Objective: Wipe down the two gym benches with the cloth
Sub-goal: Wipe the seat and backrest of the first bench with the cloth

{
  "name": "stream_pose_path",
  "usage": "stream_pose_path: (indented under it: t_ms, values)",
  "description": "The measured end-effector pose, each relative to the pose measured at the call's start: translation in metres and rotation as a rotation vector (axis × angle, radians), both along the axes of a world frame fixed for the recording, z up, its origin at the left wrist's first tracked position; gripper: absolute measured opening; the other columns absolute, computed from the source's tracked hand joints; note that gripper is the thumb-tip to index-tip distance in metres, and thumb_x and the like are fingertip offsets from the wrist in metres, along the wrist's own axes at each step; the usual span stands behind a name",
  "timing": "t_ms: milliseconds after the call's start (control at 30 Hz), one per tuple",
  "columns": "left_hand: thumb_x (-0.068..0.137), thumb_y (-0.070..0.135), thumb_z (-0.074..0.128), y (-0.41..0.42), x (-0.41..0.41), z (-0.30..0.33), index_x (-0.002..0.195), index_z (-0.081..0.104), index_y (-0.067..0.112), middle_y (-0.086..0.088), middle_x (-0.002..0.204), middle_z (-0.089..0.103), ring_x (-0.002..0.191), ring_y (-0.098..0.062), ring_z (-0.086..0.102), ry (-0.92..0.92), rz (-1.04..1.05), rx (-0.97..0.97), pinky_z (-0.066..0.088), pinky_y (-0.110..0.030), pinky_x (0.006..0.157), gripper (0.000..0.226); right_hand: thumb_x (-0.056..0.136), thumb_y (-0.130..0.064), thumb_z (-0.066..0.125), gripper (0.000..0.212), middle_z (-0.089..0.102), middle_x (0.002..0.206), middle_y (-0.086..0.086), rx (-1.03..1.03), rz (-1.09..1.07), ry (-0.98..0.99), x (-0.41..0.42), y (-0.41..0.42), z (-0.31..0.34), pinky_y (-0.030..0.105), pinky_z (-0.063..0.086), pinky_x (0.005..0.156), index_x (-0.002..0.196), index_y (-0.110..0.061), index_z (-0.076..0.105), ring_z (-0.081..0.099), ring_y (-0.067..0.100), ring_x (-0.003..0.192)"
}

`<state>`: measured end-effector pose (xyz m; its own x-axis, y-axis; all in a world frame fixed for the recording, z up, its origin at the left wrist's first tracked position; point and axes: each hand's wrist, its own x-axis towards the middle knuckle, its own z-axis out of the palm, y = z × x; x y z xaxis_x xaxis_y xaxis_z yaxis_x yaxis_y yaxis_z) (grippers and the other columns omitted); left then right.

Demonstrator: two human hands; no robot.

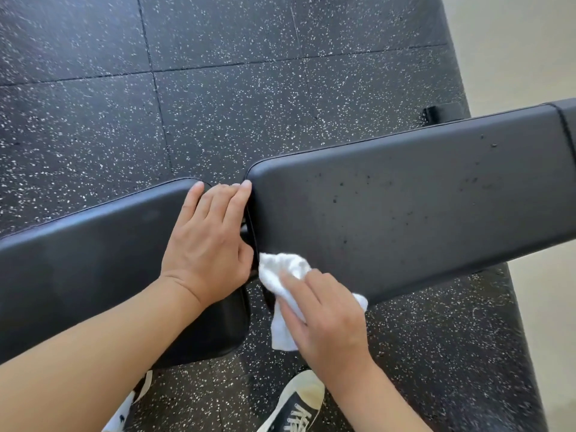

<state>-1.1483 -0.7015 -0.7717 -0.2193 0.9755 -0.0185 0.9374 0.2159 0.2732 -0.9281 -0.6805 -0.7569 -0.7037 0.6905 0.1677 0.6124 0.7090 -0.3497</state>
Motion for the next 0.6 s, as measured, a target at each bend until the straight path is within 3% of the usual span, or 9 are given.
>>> stream_pose_path:
  t_ms: [133,367,500,600]
  values:
    - [0.084,0.028,0.053,-0.001,-0.001,-0.002,0.154,0.044,0.003,-0.012,0.144,0.056,0.138,-0.033,0.051,0.010,-0.007,0.001,0.019,-0.052,0.130,0.075,0.101,-0.027,0.064,0.019,0.047,0.086,-0.003,0.031,-0.043,0.008,0.021,0.018,0.000,0.032,0.044,0.055,0.113,-0.015,0.073,0.044,0.019,0.066]
    - [0.091,0.044,0.049,-0.001,-0.002,-0.003,0.154,0.044,0.006,-0.011,0.145,0.055,0.139,-0.032,0.050,0.014,-0.008,-0.020,0.018,-0.053,0.130,0.074,0.092,-0.027,0.072,0.018,0.062,0.092,0.006,-0.076,-0.593,0.107,-0.083,0.105,0.004,0.032,0.041,0.054,0.099,-0.011,0.070,0.060,0.028,0.073]
    - [0.089,0.047,0.050,0.000,-0.002,-0.003,0.152,0.046,0.006,-0.013,0.147,0.056,0.140,-0.035,0.050,0.013,-0.012,-0.024,0.017,-0.053,0.130,0.075,0.092,-0.026,0.071,0.013,0.062,0.090,0.005,-0.052,-0.438,0.113,-0.126,0.085,0.004,0.034,0.044,0.054,0.094,-0.013,0.068,0.060,0.025,0.070]
    - [0.089,0.049,0.049,-0.001,-0.002,-0.004,0.153,0.045,0.004,-0.014,0.146,0.055,0.139,-0.036,0.050,0.023,-0.013,-0.021,0.017,-0.053,0.130,0.078,0.096,-0.027,0.065,0.012,0.061,0.089,0.004,0.004,-0.266,0.095,-0.104,0.076,0.003,0.038,0.049,0.058,0.096,-0.016,0.069,0.059,0.023,0.071]
